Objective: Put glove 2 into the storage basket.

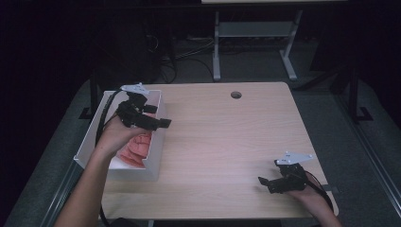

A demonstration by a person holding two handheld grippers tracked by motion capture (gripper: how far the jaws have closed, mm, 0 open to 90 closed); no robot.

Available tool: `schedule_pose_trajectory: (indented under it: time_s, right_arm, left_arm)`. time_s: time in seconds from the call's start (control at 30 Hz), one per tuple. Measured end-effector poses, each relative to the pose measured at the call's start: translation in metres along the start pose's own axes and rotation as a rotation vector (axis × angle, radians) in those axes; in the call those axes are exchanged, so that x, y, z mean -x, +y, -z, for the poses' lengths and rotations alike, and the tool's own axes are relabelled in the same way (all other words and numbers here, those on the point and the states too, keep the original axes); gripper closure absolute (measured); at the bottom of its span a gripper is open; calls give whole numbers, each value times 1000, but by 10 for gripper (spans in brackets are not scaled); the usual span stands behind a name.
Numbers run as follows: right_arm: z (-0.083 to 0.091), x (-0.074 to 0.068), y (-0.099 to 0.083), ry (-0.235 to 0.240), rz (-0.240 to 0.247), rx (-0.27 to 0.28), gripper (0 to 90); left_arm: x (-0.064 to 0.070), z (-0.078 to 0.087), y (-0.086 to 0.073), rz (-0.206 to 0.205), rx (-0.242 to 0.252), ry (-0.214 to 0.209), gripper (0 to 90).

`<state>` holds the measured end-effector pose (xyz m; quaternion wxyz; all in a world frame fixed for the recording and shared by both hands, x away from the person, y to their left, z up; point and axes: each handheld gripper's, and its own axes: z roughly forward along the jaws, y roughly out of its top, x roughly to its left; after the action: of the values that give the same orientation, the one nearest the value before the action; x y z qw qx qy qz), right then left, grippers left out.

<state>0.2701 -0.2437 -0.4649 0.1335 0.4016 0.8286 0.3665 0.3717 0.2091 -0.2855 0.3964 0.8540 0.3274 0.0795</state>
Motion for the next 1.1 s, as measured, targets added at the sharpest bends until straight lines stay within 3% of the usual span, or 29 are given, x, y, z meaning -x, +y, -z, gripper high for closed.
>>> schedule_pose_trajectory:
  time_s: [0.5,0.67,1.1]
  right_arm:
    - [-1,-1,1,5,11,4,73]
    - [-1,-1,2,11,14,5,73]
    - [-2,-2,3,12,18,5,73]
  left_arm:
    - [43,-44,-2,-22,-7,-67,159]
    - [61,-63,-5,-62,-31,-63,159]
    - [83,-104,-26,-98,-59,-75,160]
